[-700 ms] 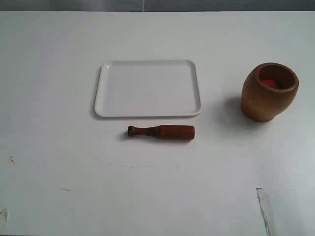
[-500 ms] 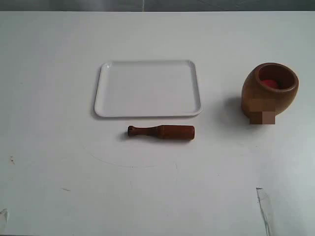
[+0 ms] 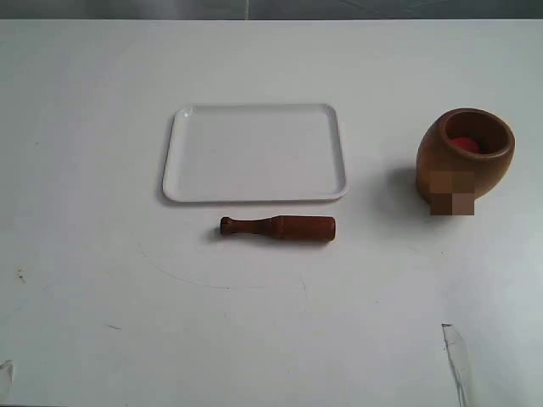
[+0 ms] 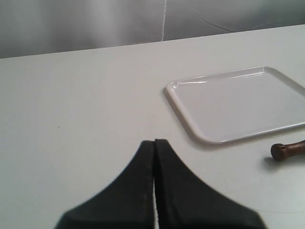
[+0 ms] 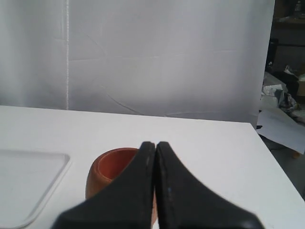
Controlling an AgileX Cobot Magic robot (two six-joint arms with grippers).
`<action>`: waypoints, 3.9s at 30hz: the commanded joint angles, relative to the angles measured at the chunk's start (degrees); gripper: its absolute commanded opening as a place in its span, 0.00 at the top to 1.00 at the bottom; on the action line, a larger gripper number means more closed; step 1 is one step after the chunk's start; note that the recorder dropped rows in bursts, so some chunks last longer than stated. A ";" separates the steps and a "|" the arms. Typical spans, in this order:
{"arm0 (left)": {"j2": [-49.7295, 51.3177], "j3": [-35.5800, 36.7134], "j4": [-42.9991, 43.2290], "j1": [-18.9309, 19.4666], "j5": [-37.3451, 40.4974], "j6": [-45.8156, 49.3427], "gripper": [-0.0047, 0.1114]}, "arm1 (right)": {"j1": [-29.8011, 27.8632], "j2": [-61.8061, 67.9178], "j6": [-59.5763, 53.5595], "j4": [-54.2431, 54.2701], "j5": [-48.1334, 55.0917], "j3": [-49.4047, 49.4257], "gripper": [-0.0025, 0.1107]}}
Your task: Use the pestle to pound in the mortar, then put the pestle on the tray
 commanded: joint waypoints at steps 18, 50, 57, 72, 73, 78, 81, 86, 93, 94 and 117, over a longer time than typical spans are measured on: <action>-0.07 0.03 -0.42 -0.44 -0.17 -0.47 0.96 | -0.37 -0.21 0.03 17.87 -11.57 0.20 0.98; -0.07 0.03 -0.42 -0.44 -0.17 -0.47 0.96 | -0.37 43.22 -36.82 28.40 39.00 -55.68 0.98; -0.07 0.03 -0.42 -0.44 -0.17 -0.47 0.96 | 5.74 64.75 -45.42 35.22 46.28 -58.96 0.98; -0.07 0.03 -0.42 -0.44 -0.17 -0.47 0.96 | 34.04 103.12 -50.00 21.25 38.95 -74.85 0.98; -0.07 0.03 -0.42 -0.44 -0.17 -0.47 0.96 | 35.51 105.01 -49.88 18.52 38.95 -75.79 0.98; -0.07 0.03 -0.42 -0.44 -0.17 -0.47 0.96 | 42.06 112.35 -45.05 4.24 39.08 -78.53 0.98; -0.07 0.03 -0.42 -0.44 -0.17 -0.47 0.96 | 44.49 114.16 -41.38 0.09 39.50 -78.53 0.98; -0.07 0.03 -0.42 -0.44 -0.17 -0.47 0.96 | 45.38 114.68 -41.13 4.36 39.88 -78.53 0.98; -0.07 0.03 -0.42 -0.44 -0.17 -0.47 0.96 | 45.38 114.68 -41.13 8.43 40.61 -78.53 0.71; -0.07 0.03 -0.42 -0.44 -0.17 -0.47 0.96 | 45.38 114.68 -41.13 8.43 40.24 -78.53 0.64; -0.07 0.03 -0.42 -0.44 -0.17 -0.47 0.96 | 45.38 120.89 -40.90 3.49 35.85 -78.43 0.55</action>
